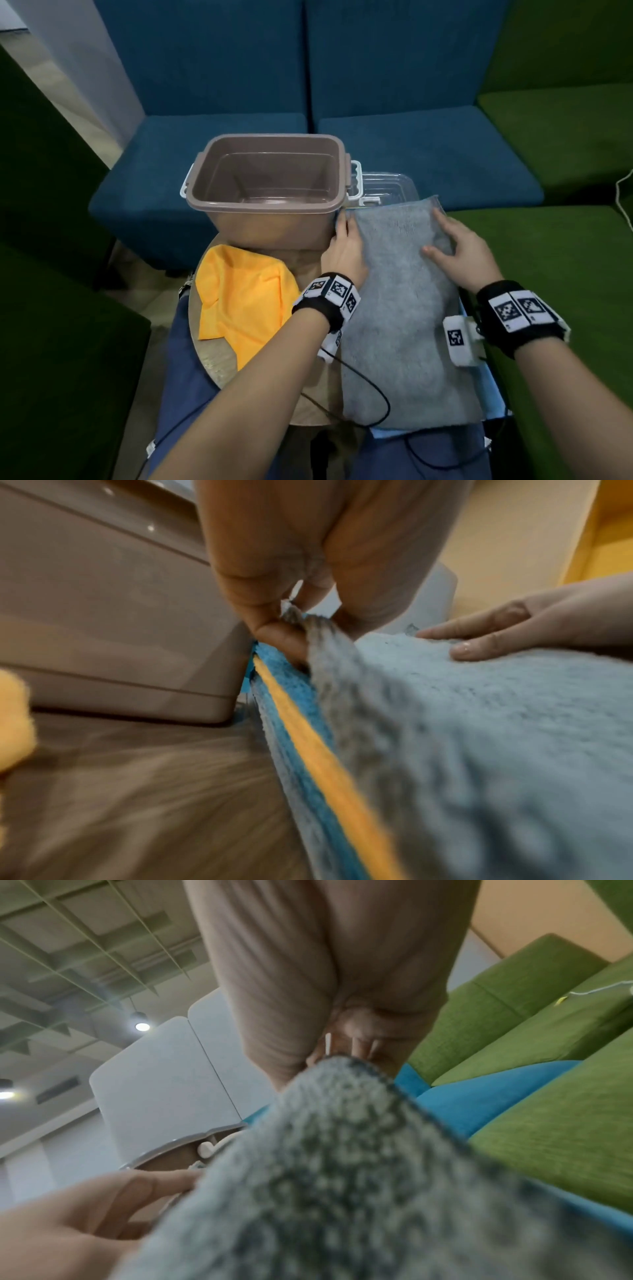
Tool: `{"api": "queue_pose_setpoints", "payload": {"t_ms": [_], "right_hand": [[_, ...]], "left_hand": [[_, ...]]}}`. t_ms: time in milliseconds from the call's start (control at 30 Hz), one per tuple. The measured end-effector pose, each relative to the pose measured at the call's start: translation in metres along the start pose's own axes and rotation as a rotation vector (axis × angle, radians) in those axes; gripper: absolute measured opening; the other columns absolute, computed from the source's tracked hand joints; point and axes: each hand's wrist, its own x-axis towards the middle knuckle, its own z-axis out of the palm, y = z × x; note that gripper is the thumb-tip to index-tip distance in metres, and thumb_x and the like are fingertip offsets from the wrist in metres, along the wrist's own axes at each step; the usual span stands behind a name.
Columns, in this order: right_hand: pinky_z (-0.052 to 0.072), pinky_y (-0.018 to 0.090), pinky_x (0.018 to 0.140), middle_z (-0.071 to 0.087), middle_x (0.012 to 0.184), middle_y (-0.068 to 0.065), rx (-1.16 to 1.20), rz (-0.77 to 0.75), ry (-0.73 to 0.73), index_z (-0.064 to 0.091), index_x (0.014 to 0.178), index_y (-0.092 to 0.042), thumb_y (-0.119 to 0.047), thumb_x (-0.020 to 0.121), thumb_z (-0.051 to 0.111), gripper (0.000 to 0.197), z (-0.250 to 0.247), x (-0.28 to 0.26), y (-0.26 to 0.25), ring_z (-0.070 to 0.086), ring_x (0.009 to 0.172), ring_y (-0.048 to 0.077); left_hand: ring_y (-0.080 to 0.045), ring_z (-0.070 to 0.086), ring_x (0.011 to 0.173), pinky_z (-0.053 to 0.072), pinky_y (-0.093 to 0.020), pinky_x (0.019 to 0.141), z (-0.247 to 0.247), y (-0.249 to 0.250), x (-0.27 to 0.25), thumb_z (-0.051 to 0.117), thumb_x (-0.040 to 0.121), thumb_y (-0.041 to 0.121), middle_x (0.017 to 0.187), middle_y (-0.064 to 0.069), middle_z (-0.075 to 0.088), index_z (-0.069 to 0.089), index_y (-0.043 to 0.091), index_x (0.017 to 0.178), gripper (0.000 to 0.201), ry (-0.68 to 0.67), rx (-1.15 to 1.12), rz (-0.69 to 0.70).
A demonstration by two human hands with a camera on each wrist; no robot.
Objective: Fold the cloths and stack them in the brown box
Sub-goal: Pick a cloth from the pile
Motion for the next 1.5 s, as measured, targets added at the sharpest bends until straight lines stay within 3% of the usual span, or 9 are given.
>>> {"api": "queue_pose_setpoints", "payload": {"t_ms": [367,600,867,967,1033,1133,1333,1433,1500], "right_hand": [[0.031,0.033,0.11,0.025,0.159,-0.01,-0.231,0.061,-0.151,0.028,0.152,-0.032,-0.032,0.093,0.063,0.068,0.024,0.047,0.013,0.033,0.142,0.017],[0.039,0.039,0.105,0.013,0.161,-0.017,-0.282,0.079,-0.23,0.023,0.154,-0.033,-0.03,0.098,0.054,0.063,0.034,0.053,0.018,0.041,0.137,0.021],[0.04,0.04,0.104,-0.004,0.163,-0.01,-0.263,0.135,-0.257,0.017,0.155,-0.034,-0.032,0.1,0.049,0.064,0.035,0.045,0.013,0.043,0.135,0.029],[0.03,0.028,0.108,-0.014,0.163,-0.002,-0.067,0.203,-0.196,0.022,0.154,-0.027,-0.027,0.094,0.061,0.071,0.029,0.025,0.007,0.033,0.141,0.025],[0.022,0.02,0.105,-0.002,0.162,0.007,0.02,0.188,-0.127,0.031,0.148,-0.014,-0.019,0.088,0.07,0.072,0.025,0.003,0.005,0.026,0.144,0.022],[0.031,0.024,0.098,0.034,0.139,0.017,0.082,0.228,-0.056,0.035,0.131,-0.011,-0.013,0.083,0.073,0.062,0.022,-0.04,0.008,0.047,0.122,0.031],[0.044,0.031,0.099,0.052,0.127,-0.008,0.264,0.172,-0.249,0.037,0.127,-0.024,-0.024,0.083,0.075,0.058,0.018,-0.102,0.017,0.056,0.111,0.011],[0.047,0.021,0.099,0.055,0.125,-0.014,0.366,0.105,-0.25,0.055,0.12,-0.017,-0.015,0.081,0.077,0.045,0.012,-0.113,0.018,0.054,0.11,-0.011],[0.05,0.014,0.088,0.063,0.117,-0.007,0.431,0.088,-0.225,0.062,0.111,-0.014,-0.011,0.079,0.077,0.036,0.007,-0.117,0.019,0.06,0.104,-0.007]], "left_hand": [[-0.035,0.051,0.114,0.045,-0.041,0.089,0.023,0.002,0.033,0.056,0.089,0.02,0.158,-0.01,0.009,0.016,0.0,0.15,0.076,0.015,0.163,-0.141],[-0.038,0.048,0.111,0.043,-0.042,0.091,0.036,-0.006,0.036,0.049,0.089,0.02,0.161,-0.008,-0.006,0.003,0.001,0.152,0.08,-0.011,0.138,-0.151],[-0.038,0.05,0.121,0.041,-0.041,0.096,0.021,-0.015,0.0,0.053,0.091,0.018,0.161,-0.01,0.007,0.006,0.013,0.154,0.079,0.054,-0.128,-0.014],[-0.029,0.05,0.123,0.039,-0.034,0.101,0.021,-0.031,-0.028,0.063,0.086,0.023,0.15,-0.011,0.034,0.015,0.013,0.151,0.081,0.155,-0.349,0.06],[-0.021,0.062,0.098,0.05,-0.03,0.086,0.025,-0.045,-0.047,0.066,0.085,0.024,0.119,-0.006,0.057,0.025,0.016,0.145,0.073,0.187,-0.505,0.036],[-0.014,0.062,0.072,0.053,-0.03,0.064,0.029,-0.058,-0.079,0.068,0.086,0.026,0.09,-0.004,0.06,0.032,0.019,0.138,0.064,0.079,-0.612,-0.018],[-0.011,0.048,0.13,0.043,-0.041,0.107,0.05,-0.06,-0.121,0.078,0.066,0.056,0.142,0.003,0.046,0.016,0.038,0.146,0.102,-0.215,-0.816,-0.015],[-0.008,0.029,0.142,0.027,-0.038,0.118,0.05,-0.062,-0.132,0.071,0.075,0.044,0.155,0.003,0.027,0.004,0.032,0.152,0.103,-0.295,-0.783,0.11],[-0.009,0.027,0.143,0.025,-0.042,0.119,0.045,-0.061,-0.135,0.064,0.082,0.036,0.156,0.002,0.025,0.008,0.038,0.149,0.087,-0.266,-0.841,0.122]]}}
